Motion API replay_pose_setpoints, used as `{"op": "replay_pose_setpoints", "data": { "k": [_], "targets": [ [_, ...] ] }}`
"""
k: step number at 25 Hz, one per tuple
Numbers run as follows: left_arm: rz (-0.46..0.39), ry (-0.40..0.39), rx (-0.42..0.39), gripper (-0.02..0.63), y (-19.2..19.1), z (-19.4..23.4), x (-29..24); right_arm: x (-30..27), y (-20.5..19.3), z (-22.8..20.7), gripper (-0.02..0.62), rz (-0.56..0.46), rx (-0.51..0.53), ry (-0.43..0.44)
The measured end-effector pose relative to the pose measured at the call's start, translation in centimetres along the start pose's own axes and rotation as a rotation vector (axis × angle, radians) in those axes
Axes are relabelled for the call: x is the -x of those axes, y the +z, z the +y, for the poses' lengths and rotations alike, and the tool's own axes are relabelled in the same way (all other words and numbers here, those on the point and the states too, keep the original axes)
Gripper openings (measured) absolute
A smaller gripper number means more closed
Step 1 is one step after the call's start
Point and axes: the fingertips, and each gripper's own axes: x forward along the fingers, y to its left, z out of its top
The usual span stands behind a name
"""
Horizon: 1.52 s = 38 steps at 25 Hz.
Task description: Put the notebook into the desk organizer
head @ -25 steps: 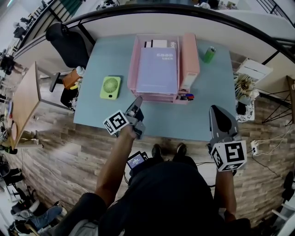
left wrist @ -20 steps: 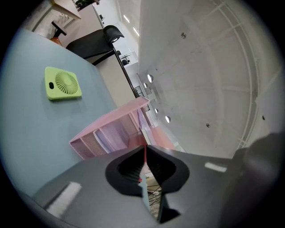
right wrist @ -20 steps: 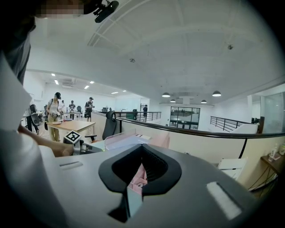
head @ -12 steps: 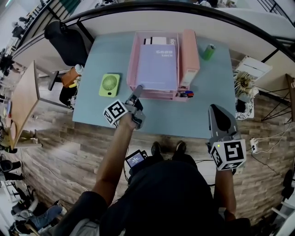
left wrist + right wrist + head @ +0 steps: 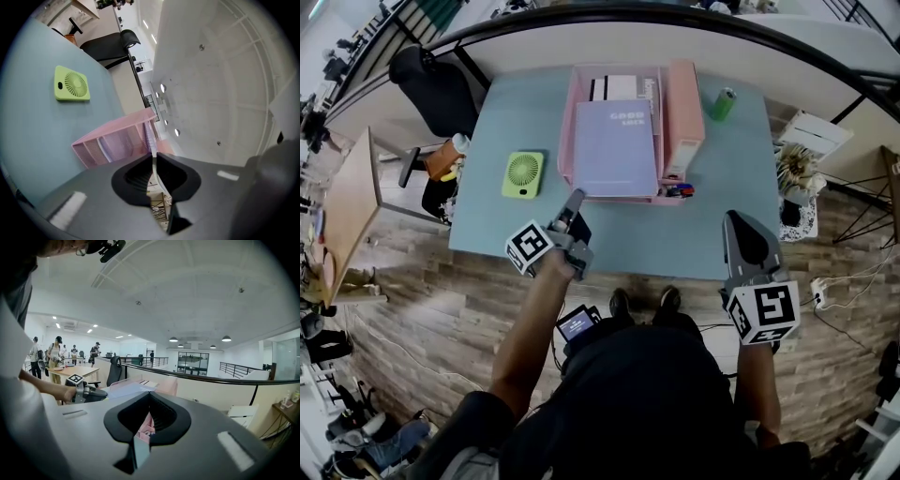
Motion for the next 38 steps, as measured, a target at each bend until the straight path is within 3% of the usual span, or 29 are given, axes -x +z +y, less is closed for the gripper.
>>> {"op": "replay_pose_setpoints", "data": {
  "k": [4,8,11,16,20,21,23,24,31,34,35,36,38],
  "targets": [
    [0.015,0.015,0.035,0.087,-1.5,0.4,2.2,-0.8,-0.3,0.6,0.003,0.005,-0.002,0.019],
    [0.098,-0.034,-0.006,0.100,-2.9,-0.2,2.2,-1.2,-0.4,1.6,0.003,0.008,-0.001,0.042],
    [0.164,-0.080,-0.030,0.235,-2.9,-0.3,1.9,-1.3,-0.4,1.9,0.003,0.007,0.000,0.050],
    [0.178,-0.083,-0.062,0.272,-0.1,0.1,0.1,-1.1,-0.6,1.6,0.003,0.016,-0.001,0.039],
    [0.231,-0.083,-0.081,0.272,0.5,0.6,-2.2,-0.9,-0.7,1.2,0.003,0.018,-0.001,0.028],
    [0.247,-0.077,-0.084,0.245,0.3,0.8,-2.6,-0.9,-0.7,1.1,0.003,0.019,-0.002,0.025],
    [0.261,-0.065,-0.059,0.130,-0.2,1.0,-3.0,-0.9,-0.8,0.9,0.003,0.021,-0.004,0.019],
    [0.263,-0.068,-0.036,0.122,-0.4,0.9,-2.9,-0.9,-0.9,0.8,0.003,0.022,-0.006,0.016],
    [0.305,-0.117,0.041,0.118,-2.5,-0.9,0.5,-1.2,-1.3,0.3,0.003,0.024,-0.017,0.014],
    [0.312,-0.151,0.012,0.127,-2.5,-0.6,1.1,-1.5,-1.4,0.5,0.003,0.028,-0.018,0.023],
    [0.310,-0.167,0.000,0.154,-2.3,-0.5,0.9,-1.5,-1.5,0.7,0.003,0.029,-0.018,0.026],
    [0.307,-0.178,-0.009,0.228,-2.1,-0.5,0.6,-1.6,-1.5,0.8,0.003,0.030,-0.017,0.029],
    [0.307,-0.189,-0.016,0.273,-1.7,-0.3,-0.6,-1.6,-1.5,0.8,0.003,0.033,-0.016,0.030]
  ]
}}
